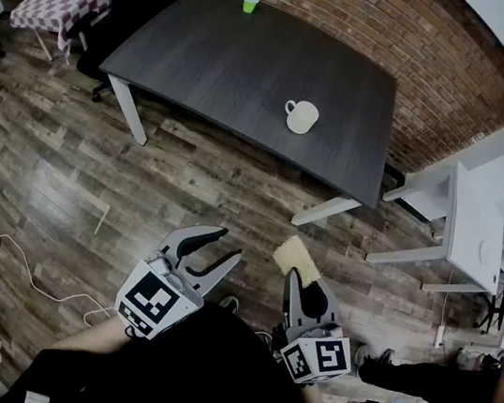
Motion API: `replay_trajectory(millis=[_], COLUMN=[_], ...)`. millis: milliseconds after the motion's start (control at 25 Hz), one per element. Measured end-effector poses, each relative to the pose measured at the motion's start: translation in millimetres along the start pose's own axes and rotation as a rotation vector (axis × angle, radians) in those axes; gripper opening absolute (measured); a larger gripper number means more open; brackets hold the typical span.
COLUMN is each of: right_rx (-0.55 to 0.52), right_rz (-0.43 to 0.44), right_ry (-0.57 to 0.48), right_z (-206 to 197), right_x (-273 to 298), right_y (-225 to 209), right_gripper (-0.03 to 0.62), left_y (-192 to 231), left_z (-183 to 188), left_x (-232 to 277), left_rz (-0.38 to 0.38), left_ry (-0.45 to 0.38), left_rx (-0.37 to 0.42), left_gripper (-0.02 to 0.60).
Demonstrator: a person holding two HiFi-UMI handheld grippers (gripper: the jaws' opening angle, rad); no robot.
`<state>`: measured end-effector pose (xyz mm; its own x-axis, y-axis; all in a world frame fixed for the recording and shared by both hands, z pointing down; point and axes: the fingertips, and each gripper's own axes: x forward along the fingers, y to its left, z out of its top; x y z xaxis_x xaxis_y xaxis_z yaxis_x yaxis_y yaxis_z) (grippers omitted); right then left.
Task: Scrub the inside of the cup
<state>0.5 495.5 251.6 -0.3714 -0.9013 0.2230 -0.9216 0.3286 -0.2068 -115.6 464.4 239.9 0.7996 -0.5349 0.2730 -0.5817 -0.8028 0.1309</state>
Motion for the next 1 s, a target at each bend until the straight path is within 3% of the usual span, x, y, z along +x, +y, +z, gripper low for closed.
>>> replay_trajectory(millis=[160, 720, 1000], right_rx=[0.016, 0.091, 0.07], right_rz=[0.006, 0.069, 0.114], right_ry=[0.004, -0.056, -0.026], right_z=[-4, 3, -5], right_x=[-10, -35, -49], right_y=[-22, -77, -102], right_gripper=[0.083, 0.083, 0.083], left_y=[-14, -59, -87], left_z=[1, 5, -5], left_x=[18, 58, 79], left_rz=[0.01, 0.053, 0.08], left_ry=[0.0, 0.025, 0.071], left_rx=[-0.028, 0.002, -0.028], left_gripper=[0.155, 0.155, 0.155])
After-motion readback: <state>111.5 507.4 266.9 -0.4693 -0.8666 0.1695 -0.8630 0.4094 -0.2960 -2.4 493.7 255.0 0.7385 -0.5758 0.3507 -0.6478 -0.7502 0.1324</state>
